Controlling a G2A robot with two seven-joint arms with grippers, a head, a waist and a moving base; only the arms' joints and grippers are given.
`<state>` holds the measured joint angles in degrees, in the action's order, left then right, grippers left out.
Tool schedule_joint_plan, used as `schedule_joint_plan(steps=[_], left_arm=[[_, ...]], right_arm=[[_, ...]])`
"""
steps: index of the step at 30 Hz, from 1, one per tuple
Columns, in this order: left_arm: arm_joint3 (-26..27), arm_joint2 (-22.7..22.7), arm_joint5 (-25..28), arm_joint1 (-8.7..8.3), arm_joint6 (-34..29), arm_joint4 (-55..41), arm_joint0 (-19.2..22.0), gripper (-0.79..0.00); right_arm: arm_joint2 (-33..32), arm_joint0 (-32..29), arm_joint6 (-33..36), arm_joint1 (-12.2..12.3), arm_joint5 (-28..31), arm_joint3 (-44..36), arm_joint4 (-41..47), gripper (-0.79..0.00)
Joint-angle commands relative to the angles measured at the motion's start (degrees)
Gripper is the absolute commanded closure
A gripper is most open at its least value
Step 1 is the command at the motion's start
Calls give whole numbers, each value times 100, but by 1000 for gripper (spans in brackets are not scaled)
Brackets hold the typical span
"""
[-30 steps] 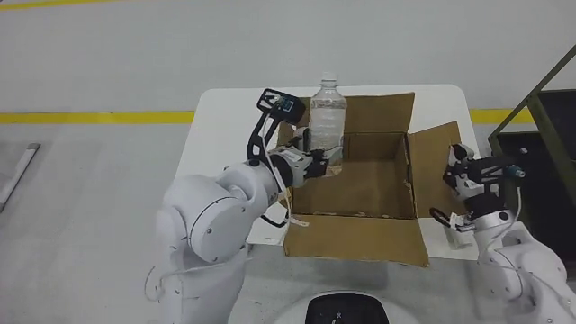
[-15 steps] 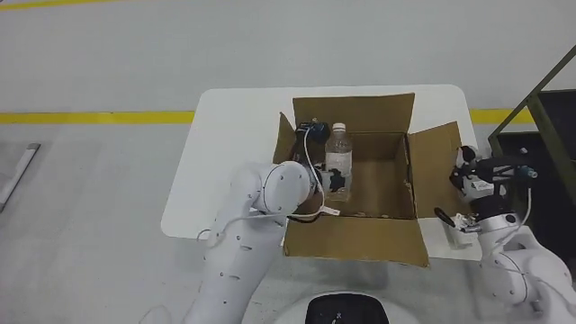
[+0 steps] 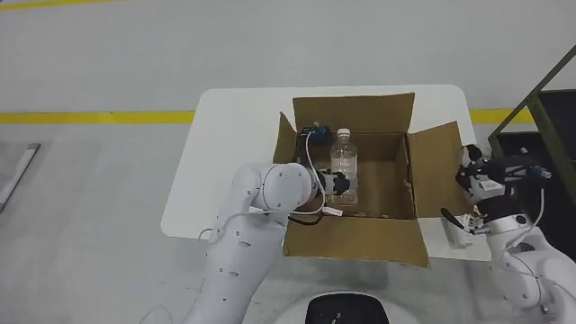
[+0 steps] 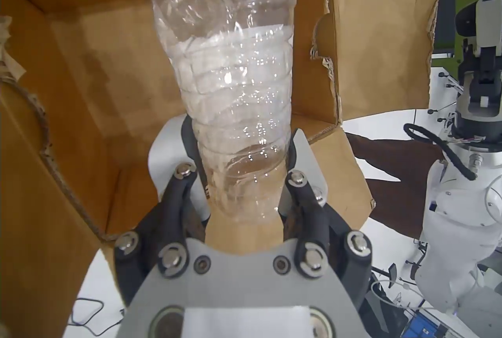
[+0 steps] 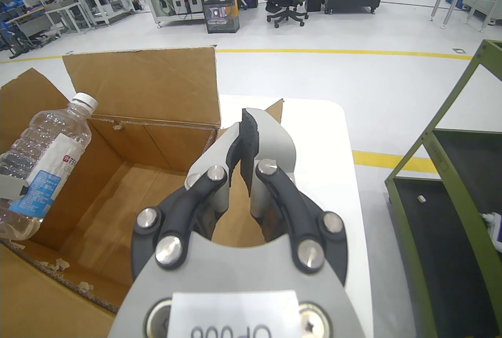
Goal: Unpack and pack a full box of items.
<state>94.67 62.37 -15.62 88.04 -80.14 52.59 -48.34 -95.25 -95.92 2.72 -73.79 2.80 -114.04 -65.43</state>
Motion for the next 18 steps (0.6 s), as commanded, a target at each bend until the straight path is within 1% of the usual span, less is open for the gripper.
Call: schedule_joint_plan(steps=[1,3,4,6,8,10,11,13,18], left_arm=[[0,0,0,0,0,-1,0,0],[-82,-79,51,-7,167,121,-57,0],[-139,-137,17,-4,167,179,-21,0],[-319,-287,-191,14,92,374,102,0],[-490,-409,-506,54,33,366,243,0],[-759,-584,-799,87,-53,614,424,0],[-913,-663,-826,107,-27,670,496,0],[-1251,-683,-961,157,108,580,604,0],[-1929,-798,-1015,252,162,657,863,0]], right_arm=[[8,-12,-6,0,11,1,-3,0],[22,-22,-15,0,22,-10,-26,0],[29,-27,-17,-1,24,-18,-31,0],[37,-34,-16,-2,18,-30,-36,0],[48,-41,-17,-3,17,-42,-28,0],[58,-53,-31,-3,21,-53,-47,0],[61,-58,-37,-4,18,-56,-42,0],[62,-64,-43,-6,2,-60,-41,0],[16,-82,-52,-6,-19,-62,8,0]])
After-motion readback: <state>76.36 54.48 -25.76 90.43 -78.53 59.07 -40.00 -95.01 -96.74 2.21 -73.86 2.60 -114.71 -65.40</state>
